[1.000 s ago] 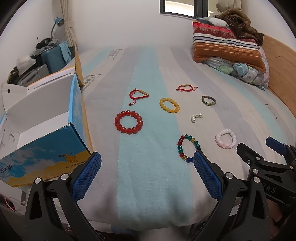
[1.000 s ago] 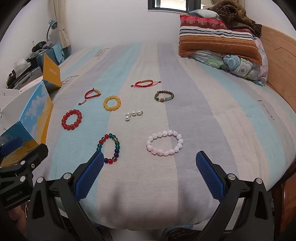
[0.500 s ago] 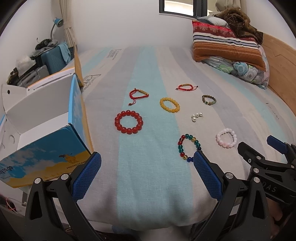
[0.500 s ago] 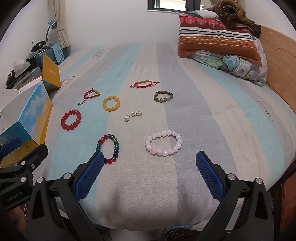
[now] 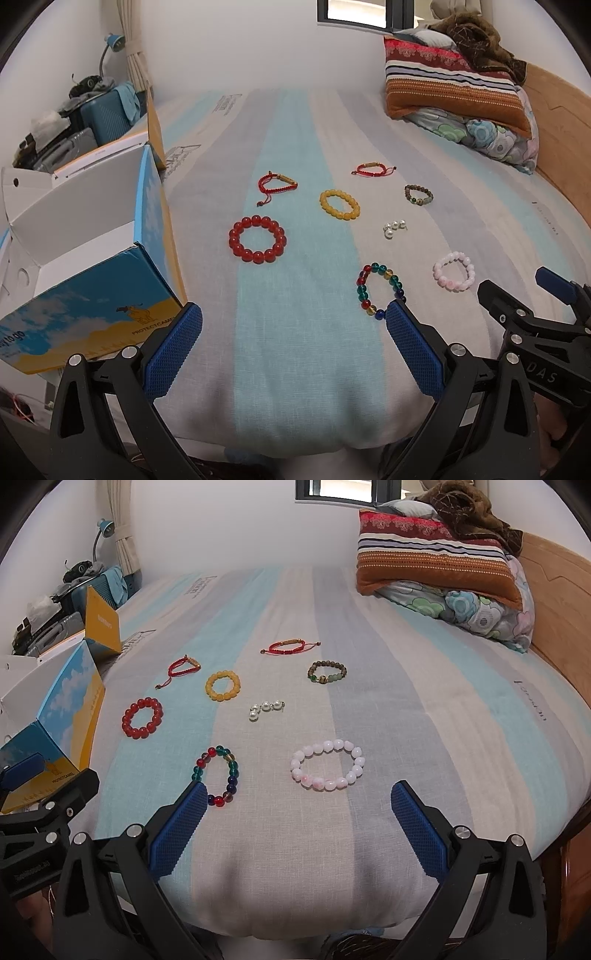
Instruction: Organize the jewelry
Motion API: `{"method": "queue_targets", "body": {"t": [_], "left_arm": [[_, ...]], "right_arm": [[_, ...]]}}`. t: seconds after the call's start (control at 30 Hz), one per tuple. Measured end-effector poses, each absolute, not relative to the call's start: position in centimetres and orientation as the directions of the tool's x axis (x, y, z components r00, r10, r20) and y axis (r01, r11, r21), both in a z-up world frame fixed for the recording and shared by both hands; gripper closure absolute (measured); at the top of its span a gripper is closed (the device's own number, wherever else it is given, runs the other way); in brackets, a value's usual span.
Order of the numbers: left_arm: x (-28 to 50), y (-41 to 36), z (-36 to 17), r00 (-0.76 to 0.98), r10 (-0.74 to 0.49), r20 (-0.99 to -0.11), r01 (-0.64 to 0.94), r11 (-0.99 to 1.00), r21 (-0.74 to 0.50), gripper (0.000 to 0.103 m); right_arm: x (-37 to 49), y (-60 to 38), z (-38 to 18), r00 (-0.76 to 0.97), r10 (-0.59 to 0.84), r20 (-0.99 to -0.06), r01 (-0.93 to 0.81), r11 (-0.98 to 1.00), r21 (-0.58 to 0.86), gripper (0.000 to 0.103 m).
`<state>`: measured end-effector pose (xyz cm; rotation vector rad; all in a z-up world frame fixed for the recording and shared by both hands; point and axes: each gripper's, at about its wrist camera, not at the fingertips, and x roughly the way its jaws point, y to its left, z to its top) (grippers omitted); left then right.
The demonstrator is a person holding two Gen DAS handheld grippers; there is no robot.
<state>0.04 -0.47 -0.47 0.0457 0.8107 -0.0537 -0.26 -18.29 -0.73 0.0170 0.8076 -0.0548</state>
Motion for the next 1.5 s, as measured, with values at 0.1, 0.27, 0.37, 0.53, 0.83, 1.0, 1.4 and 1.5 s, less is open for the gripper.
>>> {"method": "queue_targets", "body": {"t": [0.1, 0.27, 0.37, 0.53, 0.83, 1.0, 1.4, 1.5], "left_arm": [[0.1, -0.4, -0.4, 0.687, -0.031, -0.726, 0.066, 0.998, 0.020, 0.006], [0.1, -0.4, -0.4, 0.688, -0.031, -0.725, 0.066, 0.998, 0.020, 0.006], [0.1, -0.4, -0.5, 0.688, -0.031, -0.725, 0.064, 0.998, 0.019, 0.006], [0.1, -0.4, -0.5, 0.687, -0.031, -0.726, 0.067, 0.998, 0.021, 0.006], [0.1, -0.5, -0.5, 0.688, -0.030, -0.725, 0.064, 0.998, 0.020, 0.006], [0.1, -0.5, -0.5, 0.687, -0.031, -0.726, 0.066, 0.998, 0.020, 0.006], [1.8, -1.3, -1.5, 0.659, -0.039, -0.751, 0.077, 0.997, 0.015, 0.006], [2.8, -1.8, -2.0, 0.646, -0.032, -0.763, 0.073, 0.997, 0.021, 0.006]], "right_arm": [[-0.2, -18.3, -0.8, 0.687, -0.042, -0.726, 0.056, 0.998, -0.005, 0.007], [-0.2, -18.3, -0.7, 0.688, -0.043, -0.724, 0.057, 0.998, -0.005, 0.007], [-0.3, -18.3, -0.7, 0.688, -0.044, -0.724, 0.057, 0.998, -0.006, 0.007], [-0.3, -18.4, -0.7, 0.690, -0.046, -0.722, 0.059, 0.998, -0.008, 0.007], [-0.3, -18.5, -0.7, 0.692, -0.051, -0.720, 0.063, 0.998, -0.010, 0.007], [-0.3, -18.5, -0.7, 0.692, -0.052, -0.720, 0.064, 0.998, -0.011, 0.007], [0.5, -19.9, -0.5, 0.673, -0.077, -0.736, 0.094, 0.995, -0.019, 0.007], [1.2, -21.0, -0.5, 0.654, -0.095, -0.751, 0.115, 0.993, -0.026, 0.007]]}}
